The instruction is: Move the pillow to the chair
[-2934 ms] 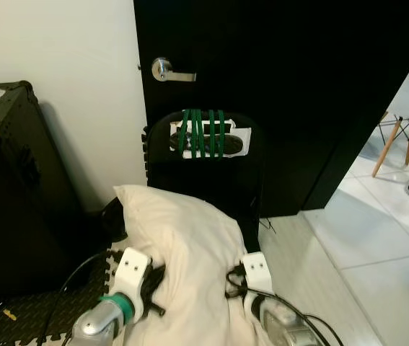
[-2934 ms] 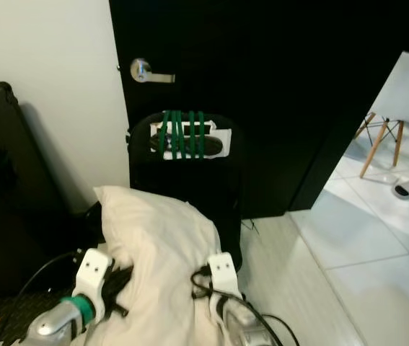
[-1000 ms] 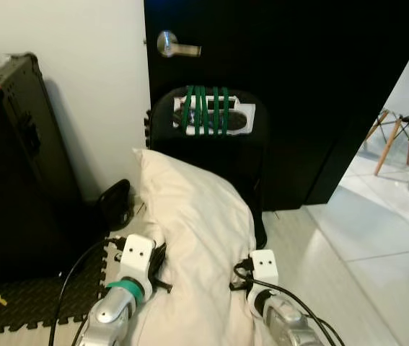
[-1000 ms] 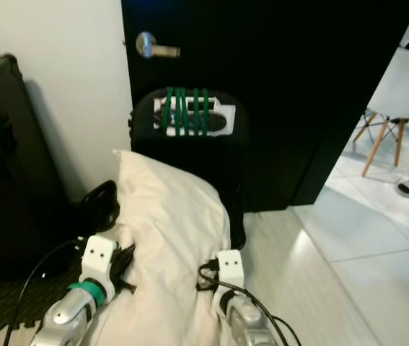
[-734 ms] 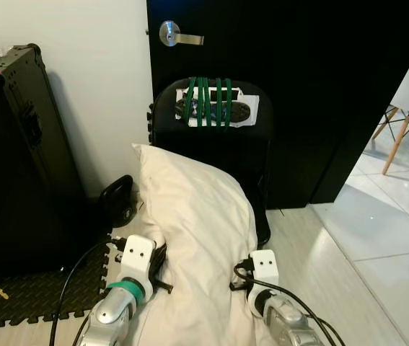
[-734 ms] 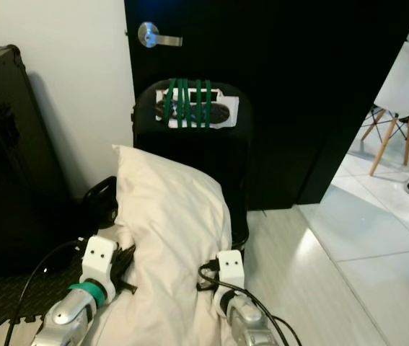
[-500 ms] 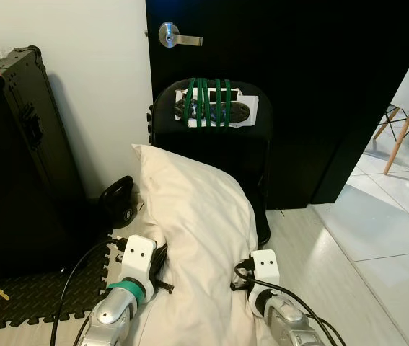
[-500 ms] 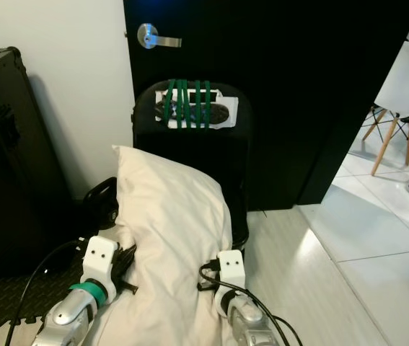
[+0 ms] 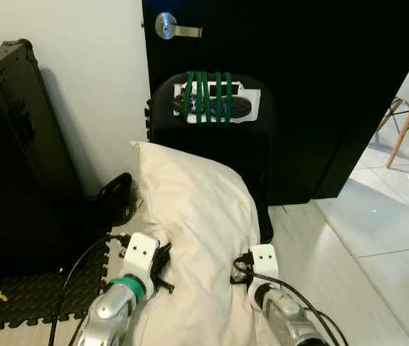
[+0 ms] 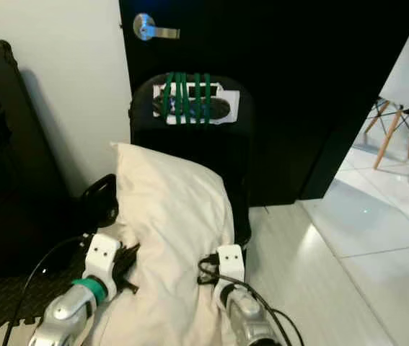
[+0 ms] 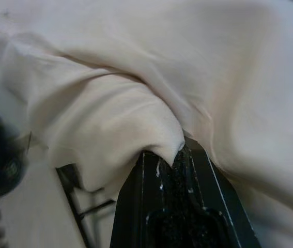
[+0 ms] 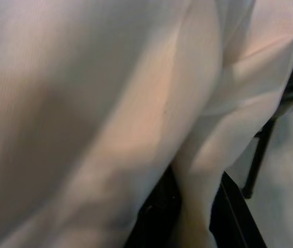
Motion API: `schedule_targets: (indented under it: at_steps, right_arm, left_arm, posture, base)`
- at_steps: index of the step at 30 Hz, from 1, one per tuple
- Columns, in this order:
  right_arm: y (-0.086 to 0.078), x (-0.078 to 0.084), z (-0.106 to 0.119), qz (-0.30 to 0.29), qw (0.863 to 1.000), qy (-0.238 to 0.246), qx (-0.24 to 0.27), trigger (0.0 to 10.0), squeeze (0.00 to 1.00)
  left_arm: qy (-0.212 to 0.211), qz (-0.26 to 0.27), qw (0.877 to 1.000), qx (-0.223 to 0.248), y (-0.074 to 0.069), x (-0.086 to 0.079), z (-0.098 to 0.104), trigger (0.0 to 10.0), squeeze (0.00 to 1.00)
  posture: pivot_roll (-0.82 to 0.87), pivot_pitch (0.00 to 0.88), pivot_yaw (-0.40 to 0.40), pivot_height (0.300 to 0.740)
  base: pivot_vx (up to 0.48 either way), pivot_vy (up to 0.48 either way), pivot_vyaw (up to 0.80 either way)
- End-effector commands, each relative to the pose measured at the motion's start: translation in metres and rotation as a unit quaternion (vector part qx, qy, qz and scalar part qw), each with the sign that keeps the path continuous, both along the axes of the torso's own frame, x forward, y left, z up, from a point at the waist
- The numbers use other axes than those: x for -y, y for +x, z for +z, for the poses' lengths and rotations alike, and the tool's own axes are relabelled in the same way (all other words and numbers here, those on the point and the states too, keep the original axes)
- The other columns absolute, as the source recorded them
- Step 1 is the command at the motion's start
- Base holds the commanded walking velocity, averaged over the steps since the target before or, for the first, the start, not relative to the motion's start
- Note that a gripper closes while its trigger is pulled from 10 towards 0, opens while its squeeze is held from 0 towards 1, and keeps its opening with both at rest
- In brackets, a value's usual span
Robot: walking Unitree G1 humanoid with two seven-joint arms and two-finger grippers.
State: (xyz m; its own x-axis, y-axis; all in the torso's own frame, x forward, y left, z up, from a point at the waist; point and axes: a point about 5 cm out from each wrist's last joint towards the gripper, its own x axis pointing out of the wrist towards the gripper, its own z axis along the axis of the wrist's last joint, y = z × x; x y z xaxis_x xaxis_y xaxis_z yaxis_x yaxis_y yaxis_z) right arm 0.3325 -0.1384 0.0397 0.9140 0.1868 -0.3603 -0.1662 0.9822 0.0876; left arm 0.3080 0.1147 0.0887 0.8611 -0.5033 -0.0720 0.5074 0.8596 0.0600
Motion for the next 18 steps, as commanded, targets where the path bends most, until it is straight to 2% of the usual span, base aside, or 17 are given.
schedule_targets:
  at_steps: [1,2,3,6,7,8,9,10,12,15,18]
  right_arm:
    - [0.017,0.021,0.021,-0.066,0.997,0.013,0.022,10.0,0.00]
    - [0.020,0.033,0.026,-0.096,0.995,0.017,0.028,10.0,0.00]
    - [0.020,0.033,0.026,-0.096,0.995,0.017,0.028,10.0,0.00]
    - [0.021,0.060,0.033,-0.166,0.985,0.024,0.037,10.0,0.00]
    - [0.020,0.067,0.033,-0.184,0.982,0.025,0.039,10.0,0.00]
    - [0.020,0.067,0.033,-0.184,0.982,0.025,0.039,10.0,0.00]
    - [0.017,0.073,0.032,-0.198,0.979,0.025,0.039,10.0,0.00]
    - [0.017,0.073,0.032,-0.198,0.979,0.025,0.039,10.0,0.00]
    - [0.013,0.079,0.028,-0.210,0.977,0.022,0.039,10.0,0.00]
    - [0.008,0.078,0.022,-0.209,0.977,0.024,0.034,10.0,0.00]
    - [-0.007,0.066,0.000,-0.180,0.983,0.025,0.009,10.0,0.00]
  left_arm:
    - [0.010,-0.097,0.995,0.020,0.004,0.010,0.010,10.0,0.00]
    - [0.012,-0.107,0.994,0.020,0.007,0.008,0.012,10.0,0.00]
    - [0.012,-0.107,0.994,0.020,0.007,0.008,0.012,10.0,0.00]
    - [-0.009,-0.127,0.992,0.019,0.013,0.009,0.021,10.0,0.00]
    - [-0.015,-0.147,0.989,0.018,0.012,0.015,0.023,10.0,0.00]
    - [-0.015,-0.147,0.989,0.018,0.012,0.015,0.023,10.0,0.00]
    - [-0.020,-0.175,0.984,0.014,0.010,0.022,0.024,10.0,0.00]
    - [-0.020,-0.175,0.984,0.014,0.010,0.022,0.024,10.0,0.00]
    - [-0.018,-0.217,0.976,0.006,0.003,0.034,0.022,10.0,0.00]
    - [-0.011,-0.247,0.969,-0.005,-0.003,0.040,0.018,10.0,0.00]
    - [-0.007,-0.318,0.948,-0.034,-0.017,0.049,0.008,10.0,0.00]
  posture:
    - [0.01,0.093,0.050,0.596]
    - [0.01,0.095,0.056,0.596]
    - [0.01,0.095,0.056,0.596]
    - [0.00,0.095,0.066,0.596]
    - [-0.01,0.095,0.074,0.596]
    - [-0.01,0.095,0.074,0.596]
    - [-0.02,0.093,0.082,0.596]
    - [-0.02,0.093,0.082,0.596]
    - [-0.03,0.091,0.089,0.596]
    - [-0.04,0.089,0.095,0.596]
    - [-0.04,0.087,0.098,0.596]
  base:
    - [0.000,0.000,0.00]
    - [0.000,0.000,0.00]
    - [0.000,0.000,0.00]
    - [0.000,0.000,0.00]
    - [0.000,0.000,0.00]
    - [0.000,0.000,0.00]
    - [0.000,0.000,0.00]
    - [0.000,0.000,0.00]
    - [0.000,0.000,0.00]
    - [0.000,0.000,0.00]
    - [0.000,0.000,0.00]
